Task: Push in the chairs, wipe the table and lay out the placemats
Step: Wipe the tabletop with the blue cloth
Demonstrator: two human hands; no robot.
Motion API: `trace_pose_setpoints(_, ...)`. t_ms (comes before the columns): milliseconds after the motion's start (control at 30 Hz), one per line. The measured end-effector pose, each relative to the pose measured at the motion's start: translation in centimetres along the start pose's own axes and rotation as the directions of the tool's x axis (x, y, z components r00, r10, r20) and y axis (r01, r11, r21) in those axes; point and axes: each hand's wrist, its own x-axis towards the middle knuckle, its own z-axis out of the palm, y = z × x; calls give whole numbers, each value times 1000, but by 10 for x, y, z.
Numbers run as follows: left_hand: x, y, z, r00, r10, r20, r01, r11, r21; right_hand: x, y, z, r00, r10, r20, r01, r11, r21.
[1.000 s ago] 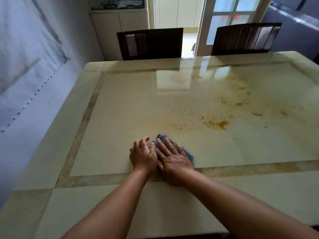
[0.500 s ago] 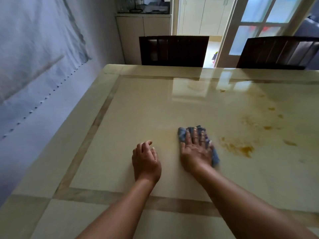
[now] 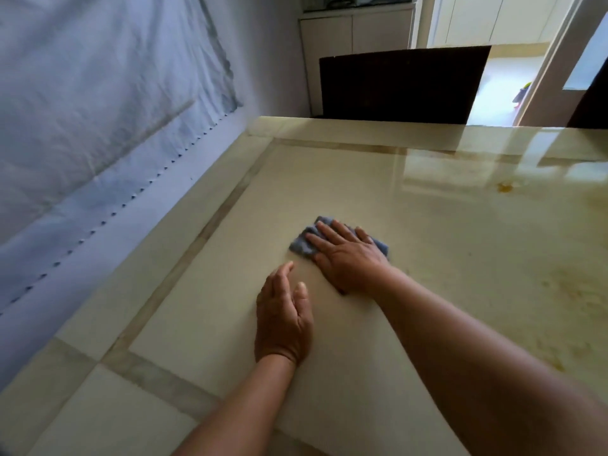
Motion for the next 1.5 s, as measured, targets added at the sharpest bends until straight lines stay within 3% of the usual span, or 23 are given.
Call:
trace_pose_setpoints(100,-2,-1,1,1000,8,-10,-7,1000,21,-1,56,-18,969,236,-73,-231,970,75)
trace_pose_setpoints(200,-1,-3,2,1000,5,-13,-5,999,37,-17,115,-33,891,440,-111,-432,898,85)
trace_pose_setpoints(333,1,-6,4,999,39,-20,-38,997,61,-32,140,-34,803,586,-110,-578,811,92)
trace_pose_setpoints(433,2,-6,5,999,43,-5,-42,996,76,-42,113,-26,845,528,-88,-523,849,70)
trace_pose_setpoints(600,6,-10,3,999,52,-11,-51,993,104,-78,25,4,984,180,-21,-179,983,43)
trace_pose_setpoints(767,3,-6,6,999,52,-6,-51,996,72,-114,-1,18,1000,-5,30,5,1000,5)
trace_pose_setpoints(833,3,-5,7,999,37,-3,-37,998,48,-114,17,11,1000,0,25,-1,1000,2)
trace_pose_setpoints(933,2,-6,7,1000,23,9,-23,1000,16,-119,55,-2,982,184,-28,-183,982,36)
trace_pose_setpoints(1067,2,-8,7,997,73,22,-75,995,59,-138,110,-13,864,492,-107,-485,870,87)
trace_pose_setpoints(1167,3,-9,6,996,82,37,-86,990,112,-137,112,-7,781,618,-89,-611,786,94)
trace_pose_setpoints(1267,4,-8,6,996,70,51,-77,988,133,-138,70,5,831,549,-88,-546,836,59)
trace_pose_setpoints(1367,2,-6,5,995,75,64,-83,987,135,-156,5,23,938,342,-58,-339,939,56)
trace_pose_setpoints(1500,-2,-1,-1,990,115,81,-125,982,140,-185,-72,51,993,117,-20,-116,992,40)
